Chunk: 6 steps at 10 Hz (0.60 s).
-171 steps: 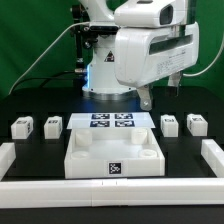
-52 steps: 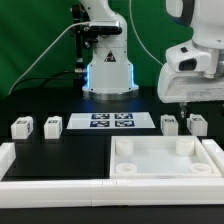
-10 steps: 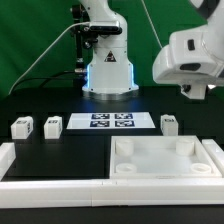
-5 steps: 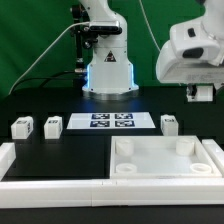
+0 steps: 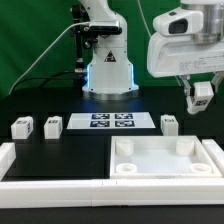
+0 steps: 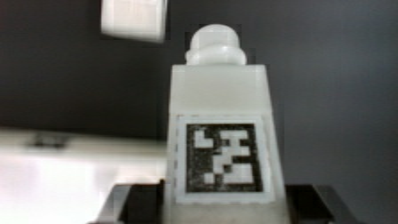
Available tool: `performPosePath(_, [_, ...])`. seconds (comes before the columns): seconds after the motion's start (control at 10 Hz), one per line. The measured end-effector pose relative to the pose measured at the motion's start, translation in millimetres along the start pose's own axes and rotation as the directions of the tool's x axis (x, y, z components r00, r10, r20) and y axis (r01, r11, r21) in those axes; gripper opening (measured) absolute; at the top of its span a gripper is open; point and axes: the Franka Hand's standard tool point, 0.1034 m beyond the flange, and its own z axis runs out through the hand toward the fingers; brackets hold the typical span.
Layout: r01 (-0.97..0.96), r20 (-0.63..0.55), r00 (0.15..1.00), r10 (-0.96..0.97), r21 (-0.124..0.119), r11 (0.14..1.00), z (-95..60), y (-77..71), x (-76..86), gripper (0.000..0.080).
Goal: Assemble one leg
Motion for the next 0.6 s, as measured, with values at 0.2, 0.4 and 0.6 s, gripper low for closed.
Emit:
performPosePath(0.2, [0.012, -0.165, 0.986, -0.009, 0.018, 1.0, 3.0, -5.6, -5.4, 0.0294])
performPosePath(0.4, [0.025, -0.255, 0.967, -0.018, 0.028, 0.999, 5.1, -7.3, -9.8, 0.0294])
performPosePath(0.6, [0.09, -0.258, 0.962, -0.086, 0.001, 0.996, -0.8, 6.2, 1.6, 0.0294])
